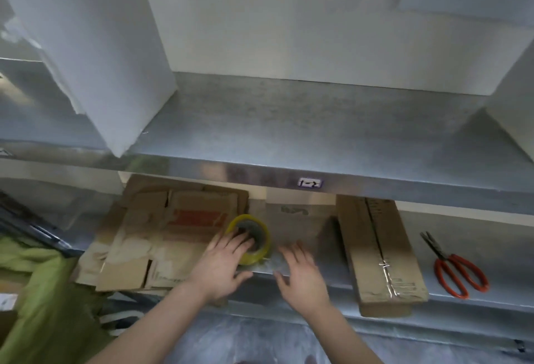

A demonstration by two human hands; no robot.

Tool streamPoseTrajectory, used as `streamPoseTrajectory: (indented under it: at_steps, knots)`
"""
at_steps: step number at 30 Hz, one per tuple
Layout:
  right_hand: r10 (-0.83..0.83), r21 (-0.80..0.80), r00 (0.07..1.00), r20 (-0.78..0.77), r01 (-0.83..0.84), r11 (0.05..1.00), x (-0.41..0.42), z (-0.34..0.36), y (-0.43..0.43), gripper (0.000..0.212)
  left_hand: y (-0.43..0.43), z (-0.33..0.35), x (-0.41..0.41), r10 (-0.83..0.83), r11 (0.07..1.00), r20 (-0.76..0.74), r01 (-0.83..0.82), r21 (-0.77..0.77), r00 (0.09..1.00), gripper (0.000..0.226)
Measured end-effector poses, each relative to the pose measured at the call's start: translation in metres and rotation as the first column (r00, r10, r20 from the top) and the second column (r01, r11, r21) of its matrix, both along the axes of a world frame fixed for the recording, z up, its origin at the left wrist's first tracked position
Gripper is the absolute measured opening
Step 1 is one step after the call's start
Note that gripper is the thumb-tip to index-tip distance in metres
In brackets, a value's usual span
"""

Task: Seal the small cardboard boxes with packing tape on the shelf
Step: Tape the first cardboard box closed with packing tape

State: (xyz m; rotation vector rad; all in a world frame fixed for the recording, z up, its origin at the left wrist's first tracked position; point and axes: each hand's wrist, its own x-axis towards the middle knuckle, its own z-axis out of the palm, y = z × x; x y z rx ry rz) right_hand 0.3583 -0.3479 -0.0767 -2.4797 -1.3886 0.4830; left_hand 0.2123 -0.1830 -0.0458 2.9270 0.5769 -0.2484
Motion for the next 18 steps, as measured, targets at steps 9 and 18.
streamPoseTrajectory:
  at_steps: [9,18]
  knots:
    - [-0.189,-0.073,0.981,-0.042,0.186,0.98,-0.026,-0.025,0.041,0.039,0.032,-0.007,0.001,-0.23,0.973,0.025,0.23,-0.014,0.973,0.061]
    - [-0.279,-0.041,0.95,-0.141,0.276,0.96,-0.023,-0.014,0.039,0.018,0.029,-0.008,0.005,-0.275,0.961,0.091,0.276,-0.008,0.957,0.054]
